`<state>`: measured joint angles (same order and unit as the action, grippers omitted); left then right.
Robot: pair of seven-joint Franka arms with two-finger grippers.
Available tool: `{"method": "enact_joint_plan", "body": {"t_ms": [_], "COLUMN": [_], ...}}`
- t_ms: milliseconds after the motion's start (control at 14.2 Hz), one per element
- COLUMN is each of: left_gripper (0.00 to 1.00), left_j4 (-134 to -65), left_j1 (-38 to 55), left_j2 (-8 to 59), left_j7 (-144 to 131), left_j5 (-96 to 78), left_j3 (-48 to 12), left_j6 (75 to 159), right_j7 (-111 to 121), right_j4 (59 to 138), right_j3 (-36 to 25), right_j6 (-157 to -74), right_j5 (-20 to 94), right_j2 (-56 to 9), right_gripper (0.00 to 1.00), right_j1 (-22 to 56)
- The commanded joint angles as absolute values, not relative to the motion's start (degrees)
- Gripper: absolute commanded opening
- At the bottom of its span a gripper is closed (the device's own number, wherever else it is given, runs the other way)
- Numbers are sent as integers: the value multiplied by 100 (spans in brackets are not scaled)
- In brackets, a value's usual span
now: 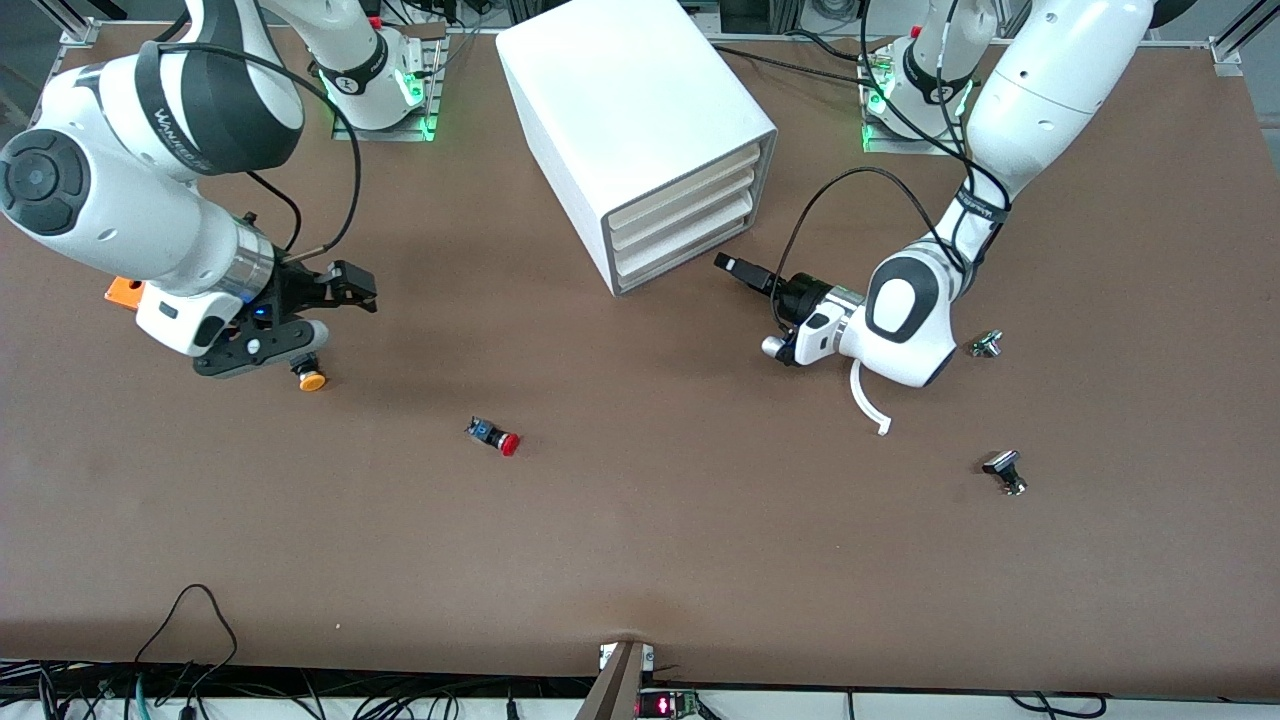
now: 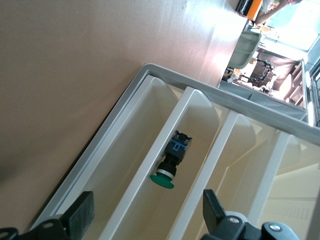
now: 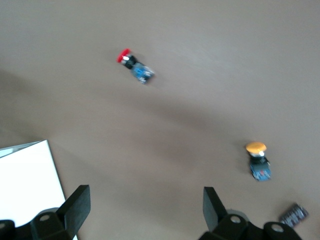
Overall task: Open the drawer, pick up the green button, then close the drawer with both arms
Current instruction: 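Reach the left gripper to the handle of the white cabinet drawer, then pull the drawer open with the left gripper while the right gripper approaches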
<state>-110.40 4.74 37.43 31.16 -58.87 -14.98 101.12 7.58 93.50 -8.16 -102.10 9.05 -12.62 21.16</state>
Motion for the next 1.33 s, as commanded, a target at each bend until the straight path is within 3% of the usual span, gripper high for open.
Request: {"method": "enact_joint_plan", "body": {"t_ms": [0,281,491,632,912,1193,1263], "left_gripper": [96,96,90,73,63,46,35], "left_j4": [-11311,-11715,-11882,-11970,-12032,-12032,-12032], "left_j1": [580,835,861,870,958,1002,1011], "left_j2": [3814,3876,3867,3867,3876,3876,3885], "left_j7": [3717,3937,3946,4095,4157,4201,4271], "left_j5": [-6195,-6916,-6917,-6943,-7171,-7189,-7189], "left_j3": [-1441,-1441,-1477,-1494,-1582,-1608,-1608], "left_j6": [10327,10362,10380,10380,10380,10380,10380], "right_j7": [1011,2273,2382,2382,2531,2795,2804], "right_j4": [9229,9237,9237,9229,9080,9044,9044], "right_j3": [-817,-800,-800,-791,-774,-773,-773], "right_j6": [-10432,-10433,-10406,-10380,-10162,-10134,-10134], "right_j5": [1055,1212,1257,1274,1266,1335,1414], "right_j2": [-1388,-1503,-1538,-1529,-1564,-1696,-1705], "right_gripper": [100,100,100,100,100,100,100], "right_j1": [2223,2215,2224,2241,2268,2268,2259]}}
